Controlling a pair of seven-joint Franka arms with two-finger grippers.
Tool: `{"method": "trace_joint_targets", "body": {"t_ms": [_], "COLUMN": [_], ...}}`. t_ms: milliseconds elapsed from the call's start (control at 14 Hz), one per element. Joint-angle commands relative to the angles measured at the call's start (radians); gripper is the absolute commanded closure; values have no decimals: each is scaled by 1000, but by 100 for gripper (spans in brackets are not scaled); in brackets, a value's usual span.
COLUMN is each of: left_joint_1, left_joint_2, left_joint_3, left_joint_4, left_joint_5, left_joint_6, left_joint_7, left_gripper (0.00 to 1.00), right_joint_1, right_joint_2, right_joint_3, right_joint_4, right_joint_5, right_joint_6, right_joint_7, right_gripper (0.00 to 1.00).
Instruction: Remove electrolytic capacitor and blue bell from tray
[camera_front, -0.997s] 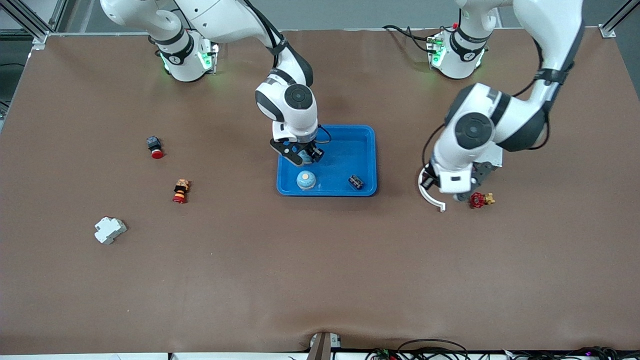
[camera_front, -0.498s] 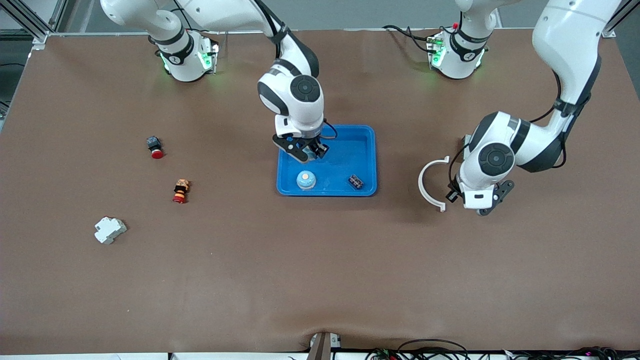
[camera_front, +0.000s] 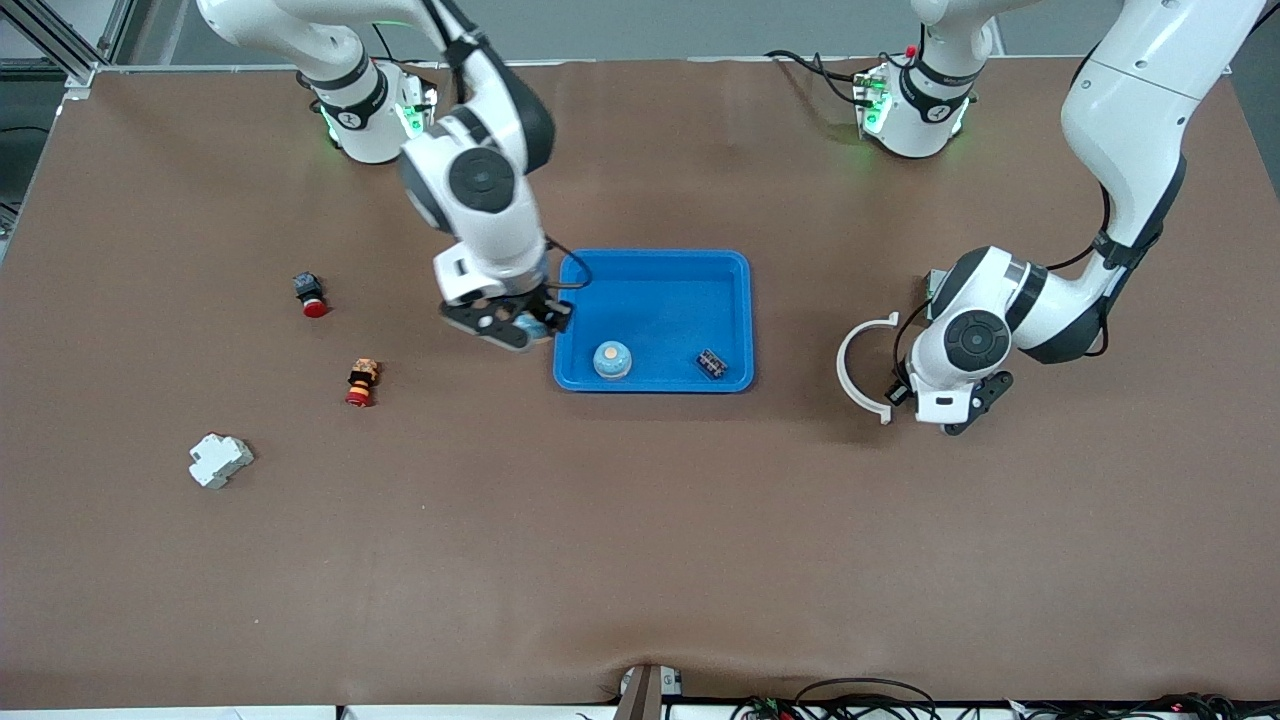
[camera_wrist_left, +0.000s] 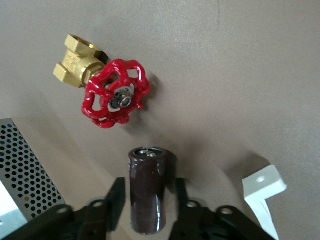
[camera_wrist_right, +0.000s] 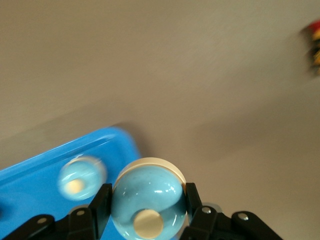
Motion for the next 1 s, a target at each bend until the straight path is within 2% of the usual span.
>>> {"method": "trace_joint_targets", "body": {"t_ms": [0,142,285,498,641,926], "left_joint_1": [-3,-5,-13,-54,-133,-256], "left_joint_2": [-54,-77,-74,-55,-2,84], "left_joint_3": [-11,-40,-115,-184,-185,-183], "left_joint_4": [-4,14,54,94,164,247], "left_joint_5": [20,20,3,-17,-18,-12], "left_joint_6": [-19,-21,-33,-42,-42,-39], "left_joint_7": [-8,0,-37,-196,-291,-437], "left_gripper": [0,0,0,0,0,0], "right_joint_1": [-118,-201,-260,-381,-447,-516], "right_joint_2": [-153,-192,-192,-188,-181,-143], "right_joint_3": [15,13,13,13,13,13], "right_joint_4": [-176,-228,-256,-337,-369,-368], "right_joint_5": [1,1,1,1,1,1], "right_joint_6": [21,21,42,174,231,266], "right_joint_7": [-222,-364,-448,-628,-726,-829], "right_gripper": [100,100,100,100,100,100]}}
